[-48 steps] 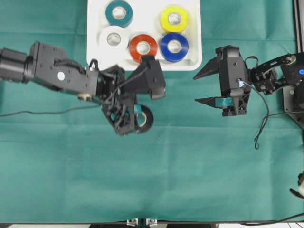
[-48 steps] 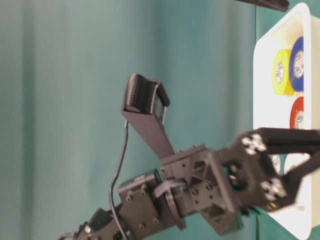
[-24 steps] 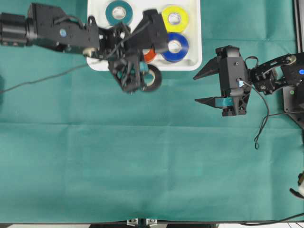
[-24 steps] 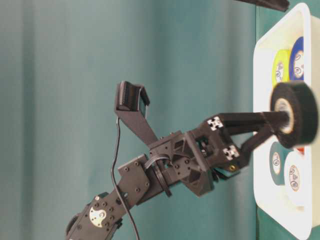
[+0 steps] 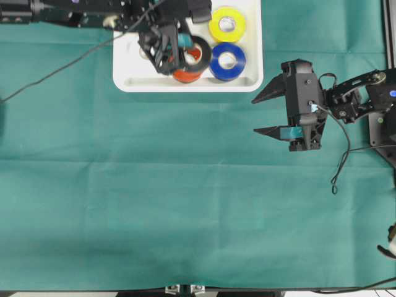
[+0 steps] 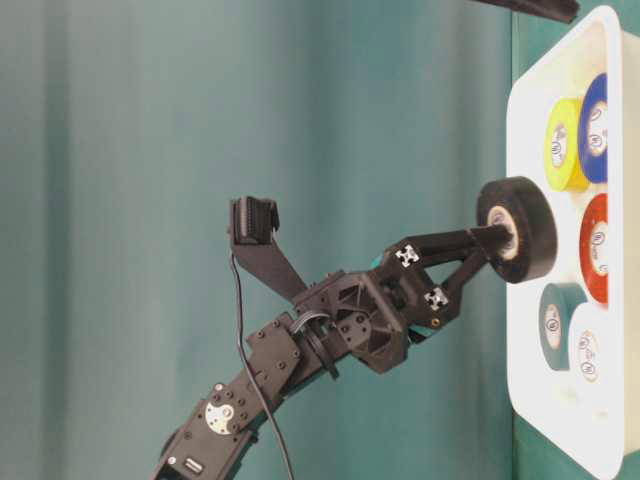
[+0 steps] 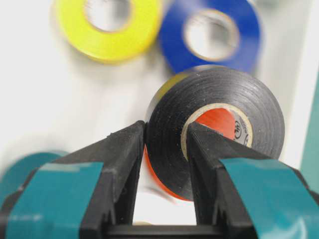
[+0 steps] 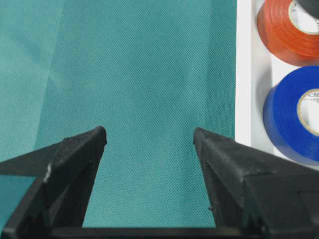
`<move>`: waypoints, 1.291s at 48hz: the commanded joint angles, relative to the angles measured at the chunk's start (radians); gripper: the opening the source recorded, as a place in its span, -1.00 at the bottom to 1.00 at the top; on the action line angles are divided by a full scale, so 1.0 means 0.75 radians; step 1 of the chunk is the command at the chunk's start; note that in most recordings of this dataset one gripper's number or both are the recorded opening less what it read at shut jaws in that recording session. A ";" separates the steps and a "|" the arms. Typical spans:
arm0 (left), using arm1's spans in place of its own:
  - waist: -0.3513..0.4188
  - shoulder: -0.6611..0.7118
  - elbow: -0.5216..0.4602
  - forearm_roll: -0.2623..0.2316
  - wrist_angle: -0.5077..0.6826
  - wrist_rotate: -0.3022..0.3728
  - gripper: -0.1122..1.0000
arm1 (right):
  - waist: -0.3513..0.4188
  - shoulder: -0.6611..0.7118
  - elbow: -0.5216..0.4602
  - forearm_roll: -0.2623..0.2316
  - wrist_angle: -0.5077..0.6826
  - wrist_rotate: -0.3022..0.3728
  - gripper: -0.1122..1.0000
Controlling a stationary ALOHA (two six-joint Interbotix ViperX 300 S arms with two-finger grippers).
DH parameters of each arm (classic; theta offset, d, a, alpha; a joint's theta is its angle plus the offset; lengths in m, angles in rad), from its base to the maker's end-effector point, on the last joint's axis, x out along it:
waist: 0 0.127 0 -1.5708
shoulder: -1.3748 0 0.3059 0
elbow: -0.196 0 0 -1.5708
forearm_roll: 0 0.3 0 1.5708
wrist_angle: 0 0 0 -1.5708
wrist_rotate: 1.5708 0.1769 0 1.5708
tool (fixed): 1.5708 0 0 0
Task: Put the tape alternately from left to right into the white case.
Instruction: 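Carry the black roll into the tray beside the yellow roll, release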
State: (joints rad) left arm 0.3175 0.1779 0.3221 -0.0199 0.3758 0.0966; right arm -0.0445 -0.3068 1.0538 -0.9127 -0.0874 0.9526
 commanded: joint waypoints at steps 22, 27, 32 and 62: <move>0.117 0.039 -0.022 0.002 -0.119 0.162 -0.86 | 0.004 -0.016 -0.018 0.008 -0.010 0.002 0.59; 0.135 0.047 -0.020 0.002 -0.125 0.190 -0.86 | 0.004 -0.018 -0.018 0.008 -0.010 0.000 0.59; 0.137 0.057 -0.020 0.002 -0.139 0.215 -0.86 | 0.004 -0.018 -0.020 0.010 -0.010 0.000 0.58; 0.125 0.055 -0.006 0.000 -0.147 0.290 -0.84 | 0.004 -0.018 -0.022 0.010 -0.006 0.002 0.59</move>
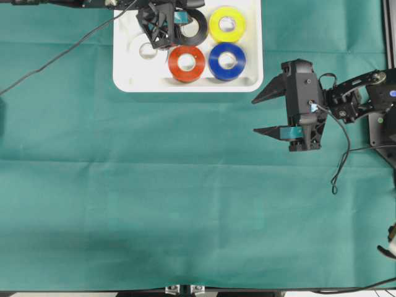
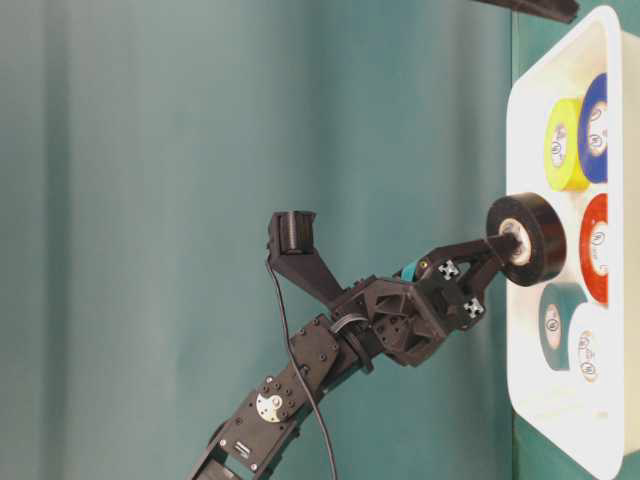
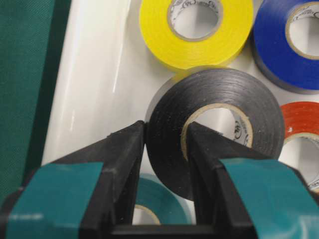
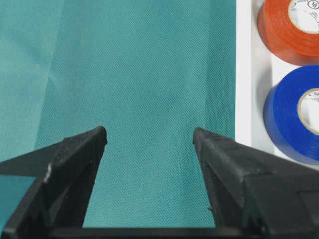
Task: Put the tape alternately from left to right into the white case.
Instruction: 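Carry the black roll into the tray beside the yellow roll, release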
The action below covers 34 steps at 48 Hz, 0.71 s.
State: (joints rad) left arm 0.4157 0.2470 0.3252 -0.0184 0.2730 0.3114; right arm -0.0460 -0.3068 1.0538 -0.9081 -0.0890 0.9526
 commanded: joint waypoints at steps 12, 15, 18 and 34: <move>-0.018 -0.049 0.018 -0.002 -0.010 0.055 -0.14 | 0.006 -0.016 -0.025 0.004 -0.004 0.002 0.59; -0.020 -0.055 0.022 -0.002 -0.010 0.055 -0.19 | 0.004 -0.016 -0.025 0.002 -0.004 0.002 0.59; -0.025 -0.063 0.027 -0.002 -0.010 0.055 -0.18 | 0.006 -0.018 -0.022 0.004 -0.004 0.002 0.59; -0.080 -0.162 0.090 -0.004 -0.006 0.055 -0.19 | 0.004 -0.018 -0.025 0.004 -0.004 0.002 0.59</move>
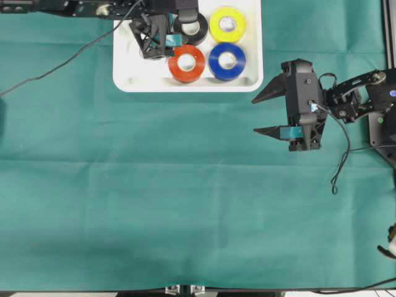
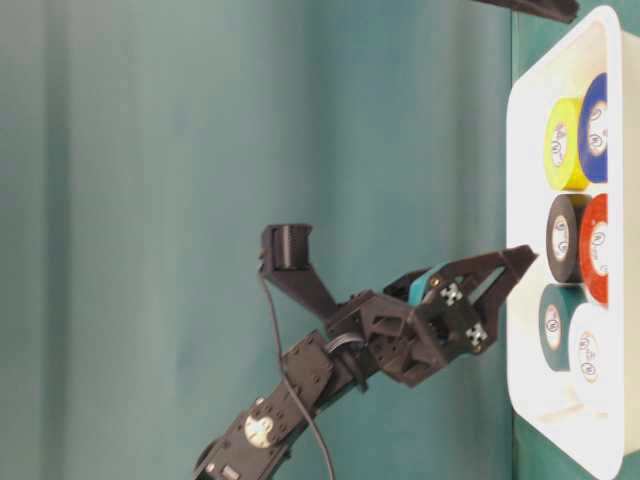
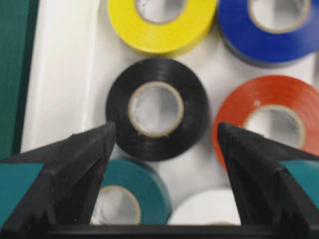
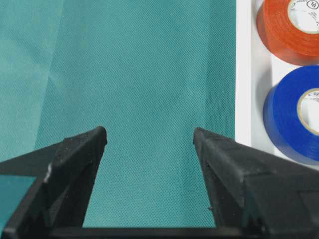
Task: Put the tape alternately from left to right into the white case.
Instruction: 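Carry the black roll into the tray beside the yellow roll, release, then withdraw the left gripper from the tray toward the table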
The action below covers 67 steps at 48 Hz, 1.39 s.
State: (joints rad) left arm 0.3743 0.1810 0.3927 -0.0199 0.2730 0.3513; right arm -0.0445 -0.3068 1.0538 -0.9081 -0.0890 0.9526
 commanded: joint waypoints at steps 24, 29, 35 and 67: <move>-0.213 -0.219 0.135 -0.008 0.031 -0.012 -0.19 | 0.004 -0.018 -0.027 0.002 -0.002 0.002 0.59; -0.260 -0.233 0.147 -0.008 0.045 -0.041 -0.19 | 0.004 -0.018 -0.029 0.004 -0.002 0.002 0.59; -0.313 -0.247 0.162 -0.008 0.045 -0.094 -0.19 | 0.004 -0.016 -0.029 0.002 -0.004 0.002 0.59; -0.477 -0.252 0.225 -0.008 0.037 -0.315 -0.20 | 0.002 -0.018 -0.022 0.004 -0.006 0.002 0.59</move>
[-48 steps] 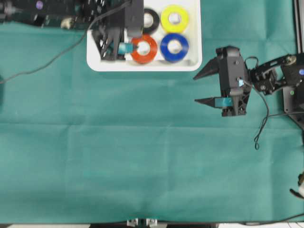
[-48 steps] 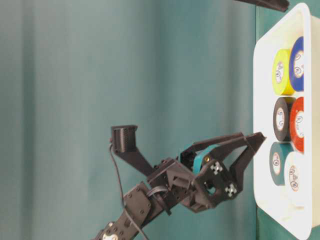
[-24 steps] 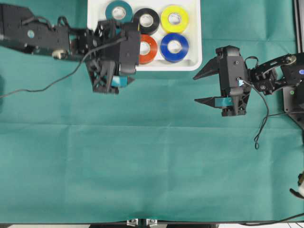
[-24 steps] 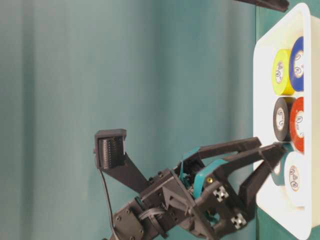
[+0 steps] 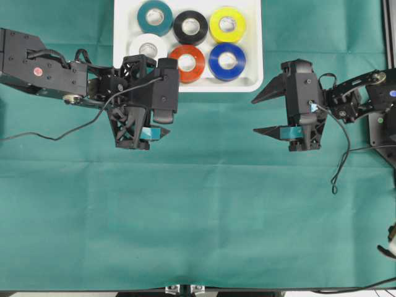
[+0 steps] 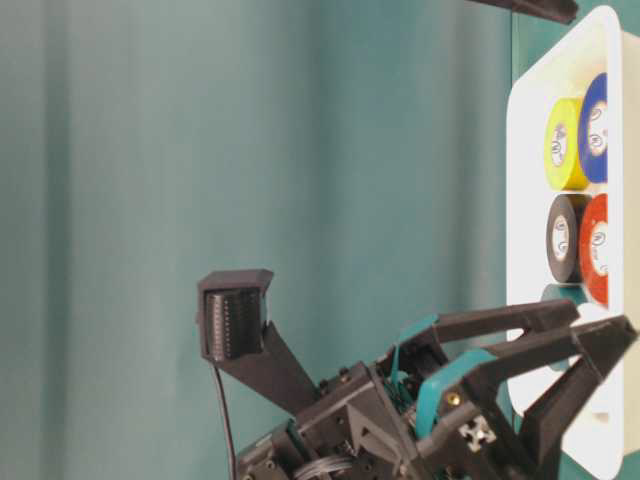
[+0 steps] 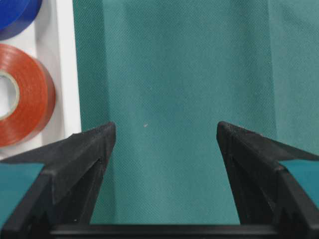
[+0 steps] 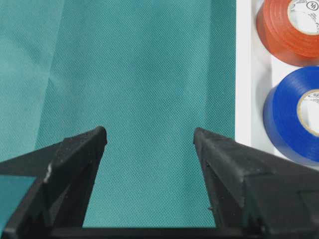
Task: Put the tape alternately from left to right into the white case.
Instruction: 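Withdraw the left gripper from the tray toward the table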
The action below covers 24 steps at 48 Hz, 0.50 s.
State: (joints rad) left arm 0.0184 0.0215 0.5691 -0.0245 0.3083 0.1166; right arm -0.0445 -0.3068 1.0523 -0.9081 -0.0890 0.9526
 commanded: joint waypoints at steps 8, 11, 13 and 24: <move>-0.004 -0.041 -0.008 -0.002 -0.010 -0.002 -0.20 | 0.004 -0.016 -0.022 0.004 -0.002 0.002 0.59; -0.004 -0.045 -0.008 -0.002 -0.010 -0.002 -0.20 | 0.004 -0.018 -0.022 0.002 -0.002 0.002 0.59; -0.004 -0.051 -0.006 -0.002 -0.010 -0.002 -0.20 | 0.002 -0.018 -0.022 0.002 -0.002 0.002 0.59; -0.004 -0.104 0.025 -0.002 -0.010 -0.002 -0.20 | 0.004 -0.045 -0.020 0.002 0.016 0.000 0.59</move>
State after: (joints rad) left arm 0.0184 -0.0184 0.5890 -0.0245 0.3068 0.1166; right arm -0.0445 -0.3160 1.0523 -0.9081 -0.0798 0.9526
